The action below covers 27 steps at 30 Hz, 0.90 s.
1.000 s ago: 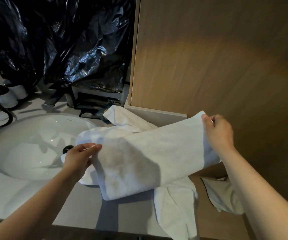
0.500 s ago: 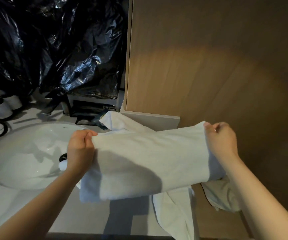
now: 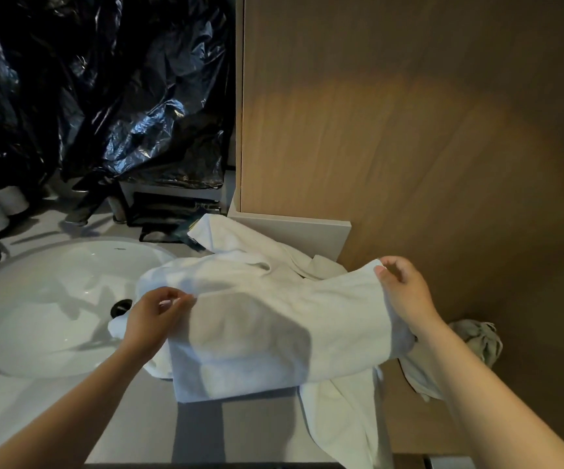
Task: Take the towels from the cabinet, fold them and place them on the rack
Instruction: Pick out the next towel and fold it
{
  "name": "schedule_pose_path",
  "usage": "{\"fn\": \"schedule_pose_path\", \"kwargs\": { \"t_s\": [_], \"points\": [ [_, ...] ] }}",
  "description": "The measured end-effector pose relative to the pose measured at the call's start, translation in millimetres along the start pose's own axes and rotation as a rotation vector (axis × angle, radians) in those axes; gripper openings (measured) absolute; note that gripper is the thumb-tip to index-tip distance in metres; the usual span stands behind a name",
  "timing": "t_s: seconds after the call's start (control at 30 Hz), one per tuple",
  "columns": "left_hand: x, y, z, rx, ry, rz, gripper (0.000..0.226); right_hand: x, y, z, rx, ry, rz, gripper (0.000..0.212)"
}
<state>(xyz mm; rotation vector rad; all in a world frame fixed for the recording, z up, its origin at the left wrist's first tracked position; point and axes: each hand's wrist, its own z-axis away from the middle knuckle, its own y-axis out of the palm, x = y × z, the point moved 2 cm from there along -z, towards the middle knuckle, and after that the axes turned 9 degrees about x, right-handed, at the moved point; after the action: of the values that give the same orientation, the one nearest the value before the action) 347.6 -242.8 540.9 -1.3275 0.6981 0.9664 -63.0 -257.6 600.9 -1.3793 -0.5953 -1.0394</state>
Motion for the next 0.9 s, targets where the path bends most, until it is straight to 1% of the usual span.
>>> {"fn": "schedule_pose_path", "kwargs": {
  "t_s": [0.1,0.2,0.3,0.4,0.47,0.53,0.63,0.7,0.8,0.9],
  "points": [
    [5.0,-9.8,0.5,0.071,-0.054,-0.016,0.023,3.5,-1.2,-4.5,0.03,-0.024,-0.045,0.009],
    [11.8,-14.7,0.6,0.147,-0.114,-0.078,0.042,6.5,-6.0,-5.4,0.022,-0.011,-0.115,0.004],
    [13.5,-15.0,0.5,0.141,-0.141,-0.047,0.051,9.1,-7.6,-4.8,0.029,-0.018,-0.178,0.008],
    [13.6,-13.8,-3.9,0.072,-0.178,0.03,0.049,12.6,-10.1,-6.0,-0.006,-0.006,-0.204,0.012],
    [13.8,-14.2,-7.0,0.061,-0.206,0.087,0.049,13.4,-14.0,-7.4,-0.007,0.003,-0.234,0.015],
    [15.8,-15.3,-9.4,0.054,-0.207,0.099,0.053,14.5,-17.2,-7.7,0.01,0.004,-0.266,0.017],
    [17.7,-15.1,-10.1,0.026,-0.192,0.084,0.06,16.9,-17.3,-8.2,0.031,-0.016,-0.28,0.014],
    [16.2,-14.3,-10.8,0.016,-0.189,0.099,0.056,17.6,-17.7,-9.7,0.006,-0.013,-0.304,0.013],
    [14.5,-15.2,-12.5,0.016,-0.198,0.138,0.048,15.9,-17.4,-13.8,-0.026,0.034,-0.336,0.019],
    [11.6,-11.9,-12.7,0.014,-0.208,0.216,0.039,13.1,-13.4,-16.9,-0.09,0.045,-0.367,0.019]
  ]
}}
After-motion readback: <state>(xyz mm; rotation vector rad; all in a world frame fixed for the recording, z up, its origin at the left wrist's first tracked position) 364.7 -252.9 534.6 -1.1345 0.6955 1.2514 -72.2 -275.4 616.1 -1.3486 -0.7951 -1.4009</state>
